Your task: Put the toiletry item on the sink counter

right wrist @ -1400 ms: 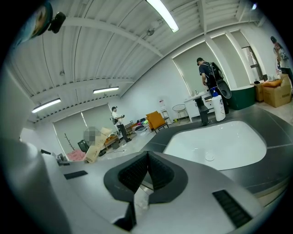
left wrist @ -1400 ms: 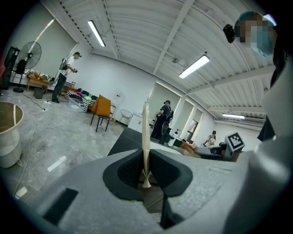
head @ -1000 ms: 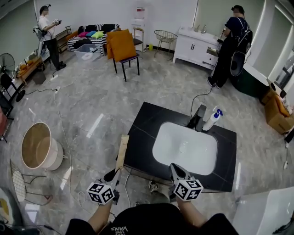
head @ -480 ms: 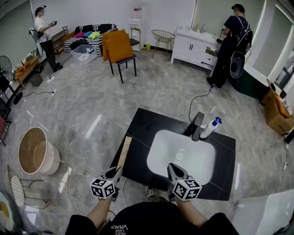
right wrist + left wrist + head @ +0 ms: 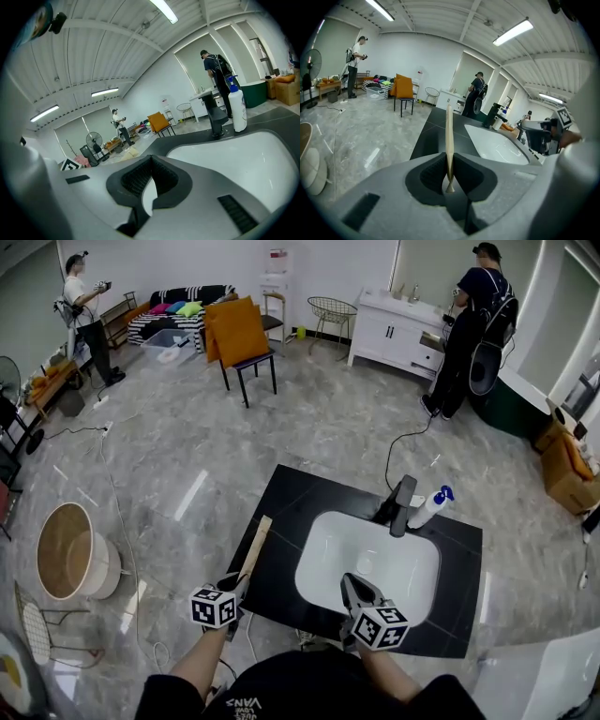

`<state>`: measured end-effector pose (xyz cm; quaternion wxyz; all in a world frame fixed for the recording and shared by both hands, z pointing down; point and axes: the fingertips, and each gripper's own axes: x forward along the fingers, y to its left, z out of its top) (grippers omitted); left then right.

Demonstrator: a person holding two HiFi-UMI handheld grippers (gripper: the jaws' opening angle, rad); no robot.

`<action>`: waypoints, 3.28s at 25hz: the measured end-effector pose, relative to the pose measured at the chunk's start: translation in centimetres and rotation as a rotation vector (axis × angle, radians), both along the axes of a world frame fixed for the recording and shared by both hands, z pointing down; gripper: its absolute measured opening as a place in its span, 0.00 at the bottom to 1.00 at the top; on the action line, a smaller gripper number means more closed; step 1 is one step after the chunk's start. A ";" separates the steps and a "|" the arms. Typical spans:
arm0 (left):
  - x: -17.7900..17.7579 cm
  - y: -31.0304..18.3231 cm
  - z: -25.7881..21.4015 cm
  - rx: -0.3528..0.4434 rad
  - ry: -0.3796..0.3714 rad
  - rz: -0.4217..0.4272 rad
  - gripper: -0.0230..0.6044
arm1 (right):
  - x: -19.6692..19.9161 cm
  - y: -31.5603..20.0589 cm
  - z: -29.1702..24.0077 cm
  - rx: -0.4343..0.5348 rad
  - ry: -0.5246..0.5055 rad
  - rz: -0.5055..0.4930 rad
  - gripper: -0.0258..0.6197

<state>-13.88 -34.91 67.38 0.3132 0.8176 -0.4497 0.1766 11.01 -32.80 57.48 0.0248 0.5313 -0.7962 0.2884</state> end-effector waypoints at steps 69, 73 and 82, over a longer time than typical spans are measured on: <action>1.2 -0.9 -3.3 0.156 -0.341 0.170 0.15 | -0.2 5.9 -0.8 0.013 -0.001 0.027 0.04; 0.5 1.6 -5.3 0.227 -0.324 0.147 0.05 | -1.0 8.1 -1.1 0.018 0.003 0.025 0.04; -0.9 8.2 -9.1 0.331 -0.204 0.100 0.05 | -2.1 13.2 -1.7 0.037 0.035 0.030 0.04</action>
